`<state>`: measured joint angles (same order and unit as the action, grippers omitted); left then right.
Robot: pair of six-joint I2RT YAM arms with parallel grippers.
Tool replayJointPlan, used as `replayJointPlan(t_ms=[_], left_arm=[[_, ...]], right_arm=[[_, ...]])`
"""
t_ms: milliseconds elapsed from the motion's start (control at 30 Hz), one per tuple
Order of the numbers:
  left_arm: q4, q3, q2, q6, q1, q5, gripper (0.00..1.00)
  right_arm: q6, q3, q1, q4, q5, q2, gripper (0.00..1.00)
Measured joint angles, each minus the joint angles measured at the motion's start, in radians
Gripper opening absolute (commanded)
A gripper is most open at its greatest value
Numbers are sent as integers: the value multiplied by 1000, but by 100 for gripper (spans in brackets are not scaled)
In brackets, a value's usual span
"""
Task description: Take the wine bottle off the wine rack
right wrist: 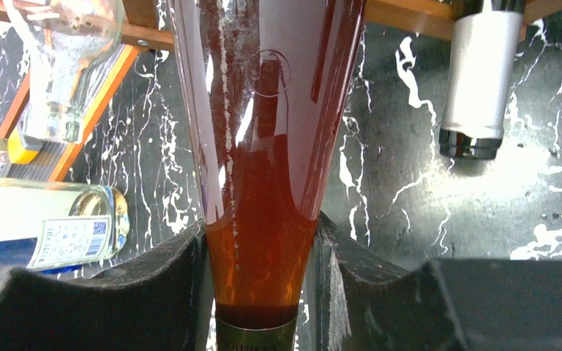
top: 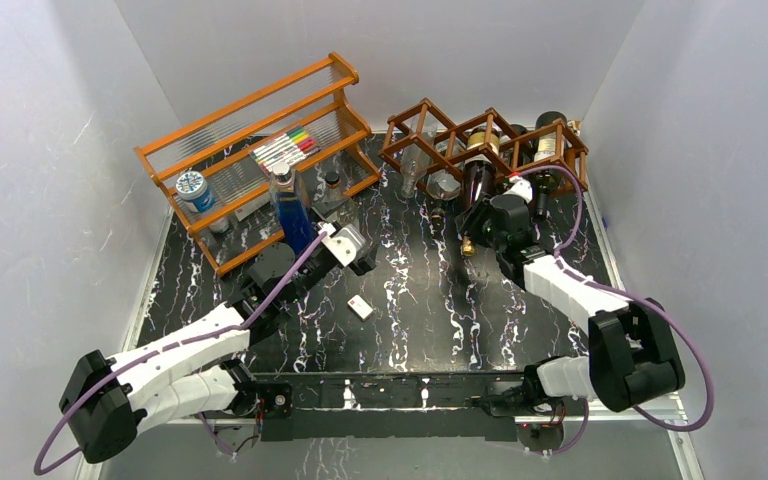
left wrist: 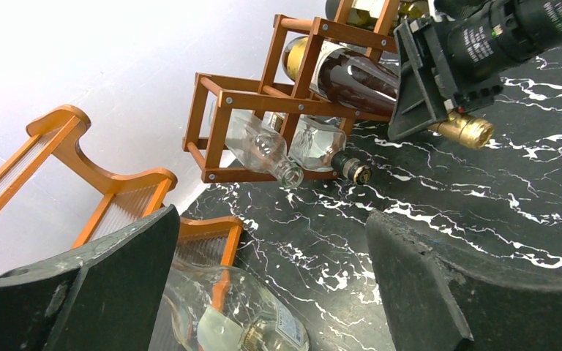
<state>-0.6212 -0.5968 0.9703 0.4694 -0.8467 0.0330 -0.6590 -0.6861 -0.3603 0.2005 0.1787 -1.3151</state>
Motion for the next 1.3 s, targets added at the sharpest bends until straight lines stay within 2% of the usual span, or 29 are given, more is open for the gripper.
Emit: replayJointPlan(t_ms=[800, 1300], left_arm=[[0, 0, 47, -18, 0, 0, 98], [1, 0, 90, -55, -4, -15, 98]], right_arm=[[-133, 182, -2, -164, -146, 352, 0], [-240, 199, 0, -465, -241, 621, 0]])
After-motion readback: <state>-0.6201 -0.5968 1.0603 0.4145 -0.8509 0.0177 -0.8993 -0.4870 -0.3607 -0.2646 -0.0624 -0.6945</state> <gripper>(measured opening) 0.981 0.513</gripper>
